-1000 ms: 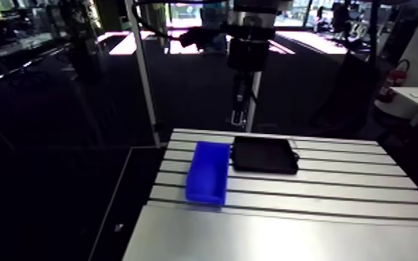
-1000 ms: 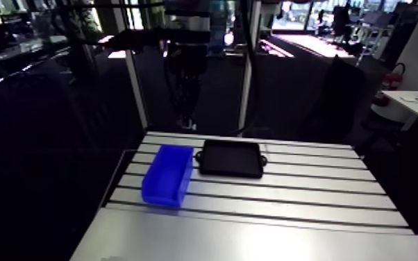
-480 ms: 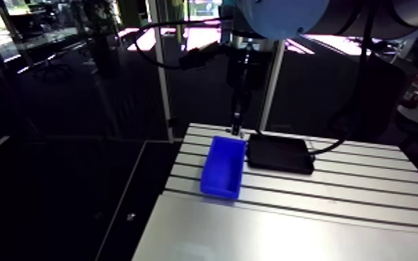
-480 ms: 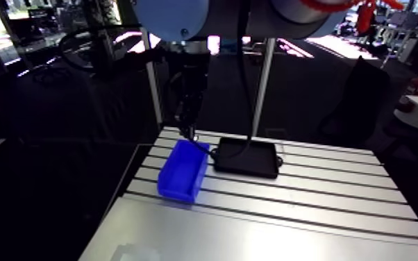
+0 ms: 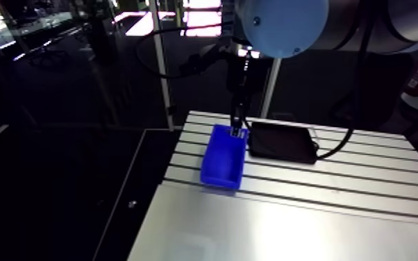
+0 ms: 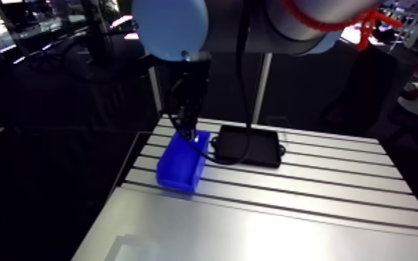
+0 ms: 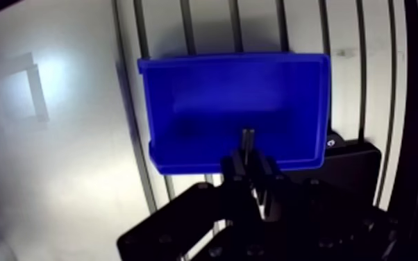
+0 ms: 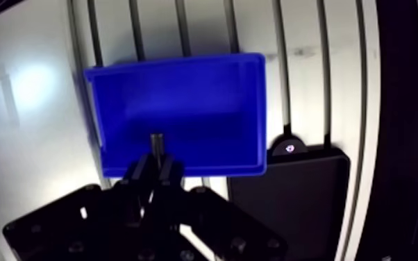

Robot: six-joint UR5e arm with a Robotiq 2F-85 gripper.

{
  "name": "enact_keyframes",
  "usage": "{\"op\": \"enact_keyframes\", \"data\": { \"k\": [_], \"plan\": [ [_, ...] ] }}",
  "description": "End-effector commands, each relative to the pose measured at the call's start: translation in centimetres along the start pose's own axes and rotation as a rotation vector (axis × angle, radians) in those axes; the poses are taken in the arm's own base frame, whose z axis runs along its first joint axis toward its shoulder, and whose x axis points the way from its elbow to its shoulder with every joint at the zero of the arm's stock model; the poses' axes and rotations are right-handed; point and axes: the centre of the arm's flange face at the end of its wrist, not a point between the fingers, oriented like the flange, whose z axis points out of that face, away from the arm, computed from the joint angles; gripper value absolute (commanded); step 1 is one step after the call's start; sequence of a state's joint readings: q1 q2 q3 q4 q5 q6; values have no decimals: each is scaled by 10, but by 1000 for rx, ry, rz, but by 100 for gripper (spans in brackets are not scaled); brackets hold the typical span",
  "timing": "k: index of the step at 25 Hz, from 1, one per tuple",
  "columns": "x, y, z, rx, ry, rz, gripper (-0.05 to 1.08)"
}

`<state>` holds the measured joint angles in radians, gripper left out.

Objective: Pick up the M10 bolt from the tray and put it into the blue bin.

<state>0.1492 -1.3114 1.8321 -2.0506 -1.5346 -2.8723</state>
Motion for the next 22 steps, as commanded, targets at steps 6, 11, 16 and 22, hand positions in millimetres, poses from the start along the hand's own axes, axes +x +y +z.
{"op": "enact_keyframes", "data": {
  "k": [6,11,16,22],
  "plan": [
    [2,10,32,27,-6,9,103],
    [3,9,41,42,-9,8,102],
    [3,9,54,67,-16,18,102],
    [2,6,66,61,-16,19,102]
  ]
}}
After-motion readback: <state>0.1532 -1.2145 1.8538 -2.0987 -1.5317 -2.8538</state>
